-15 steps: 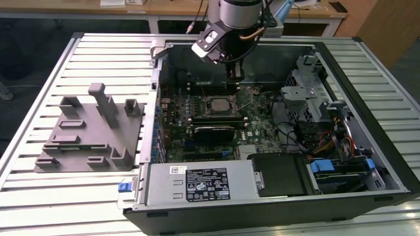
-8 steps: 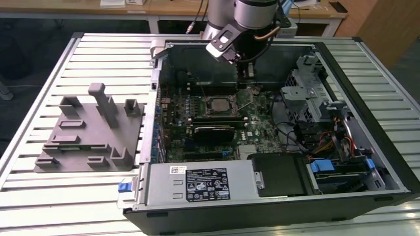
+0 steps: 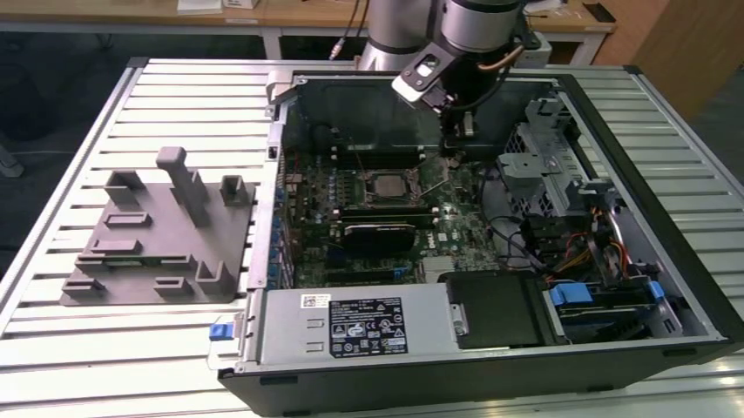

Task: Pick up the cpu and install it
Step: 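Close the cpu cover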

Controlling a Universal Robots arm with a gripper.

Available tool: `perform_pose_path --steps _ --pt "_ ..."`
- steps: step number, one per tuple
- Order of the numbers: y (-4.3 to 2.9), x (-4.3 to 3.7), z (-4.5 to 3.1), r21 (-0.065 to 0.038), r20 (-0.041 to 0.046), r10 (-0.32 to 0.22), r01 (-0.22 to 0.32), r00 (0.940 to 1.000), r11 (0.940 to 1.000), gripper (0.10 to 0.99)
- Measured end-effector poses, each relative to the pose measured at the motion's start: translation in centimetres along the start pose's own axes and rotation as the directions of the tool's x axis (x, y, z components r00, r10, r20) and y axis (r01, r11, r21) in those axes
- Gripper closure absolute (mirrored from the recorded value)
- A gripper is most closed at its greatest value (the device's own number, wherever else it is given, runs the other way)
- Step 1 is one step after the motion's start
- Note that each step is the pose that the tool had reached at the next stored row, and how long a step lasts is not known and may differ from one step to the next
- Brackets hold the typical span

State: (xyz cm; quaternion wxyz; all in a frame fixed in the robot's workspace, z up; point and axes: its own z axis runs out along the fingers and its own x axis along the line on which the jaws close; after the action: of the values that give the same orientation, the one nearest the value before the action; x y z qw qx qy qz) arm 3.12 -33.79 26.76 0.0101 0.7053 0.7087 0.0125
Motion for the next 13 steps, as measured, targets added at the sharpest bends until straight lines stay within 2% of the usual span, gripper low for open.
perform_pose_path --steps 6,9,13 --pt "1.58 0.00 0.06 0.000 -0.0001 0.000 0.000 1.0000 1.0000 0.980" --pt "1.80 -0.01 0.32 0.001 0.0000 0.000 0.000 1.0000 1.0000 0.980" --pt "1.88 -0.01 1.04 0.004 0.0001 0.000 0.000 1.0000 1.0000 0.980"
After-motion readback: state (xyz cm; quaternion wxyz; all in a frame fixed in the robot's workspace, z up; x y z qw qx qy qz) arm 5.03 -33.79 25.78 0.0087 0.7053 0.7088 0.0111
